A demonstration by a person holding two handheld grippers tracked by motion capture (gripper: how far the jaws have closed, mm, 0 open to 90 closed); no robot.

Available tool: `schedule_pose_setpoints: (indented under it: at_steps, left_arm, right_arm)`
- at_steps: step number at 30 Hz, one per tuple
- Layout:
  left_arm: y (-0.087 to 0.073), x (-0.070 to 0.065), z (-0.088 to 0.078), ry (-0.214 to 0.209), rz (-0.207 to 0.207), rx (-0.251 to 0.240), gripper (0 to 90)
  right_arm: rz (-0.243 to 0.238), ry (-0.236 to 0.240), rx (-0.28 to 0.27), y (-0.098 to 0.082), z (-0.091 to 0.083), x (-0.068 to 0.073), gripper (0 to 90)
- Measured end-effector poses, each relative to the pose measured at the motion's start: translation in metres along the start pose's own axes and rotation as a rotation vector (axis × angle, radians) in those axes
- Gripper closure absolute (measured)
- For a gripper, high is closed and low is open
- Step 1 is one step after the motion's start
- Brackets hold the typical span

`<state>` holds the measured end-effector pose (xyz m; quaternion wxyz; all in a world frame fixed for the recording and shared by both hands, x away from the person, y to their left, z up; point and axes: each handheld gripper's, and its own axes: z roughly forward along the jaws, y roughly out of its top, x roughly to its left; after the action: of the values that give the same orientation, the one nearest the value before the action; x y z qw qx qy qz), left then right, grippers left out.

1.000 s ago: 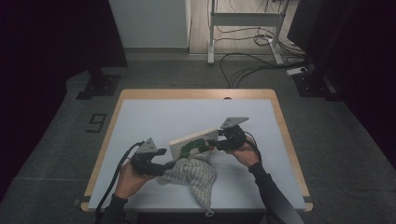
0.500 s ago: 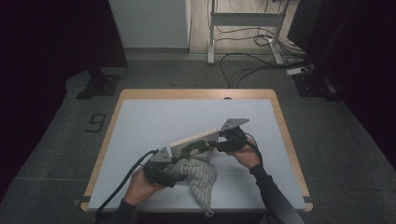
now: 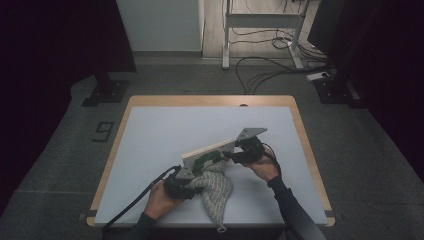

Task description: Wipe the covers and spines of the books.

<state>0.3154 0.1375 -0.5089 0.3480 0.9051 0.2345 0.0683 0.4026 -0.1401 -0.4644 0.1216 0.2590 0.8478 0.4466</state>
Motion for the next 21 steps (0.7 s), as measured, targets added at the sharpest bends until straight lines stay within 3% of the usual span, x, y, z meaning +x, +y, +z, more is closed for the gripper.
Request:
schedule_pose_setpoints:
  at_steps: [3,10,21]
  left_arm:
    - [0.0,0.0,-0.007,0.007,0.003,0.003,69.1]
    - [-0.005,0.001,-0.038,0.04,0.009,0.027,69.6]
    - [-0.03,0.021,-0.082,0.039,-0.1,0.025,68.6]
  right_arm:
    - [0.002,-0.002,-0.006,-0.001,0.0,0.0,44.5]
    - [0.002,-0.001,-0.007,-0.001,-0.001,0.001,44.7]
    - [0.001,-0.003,-0.015,-0.003,-0.001,0.001,45.3]
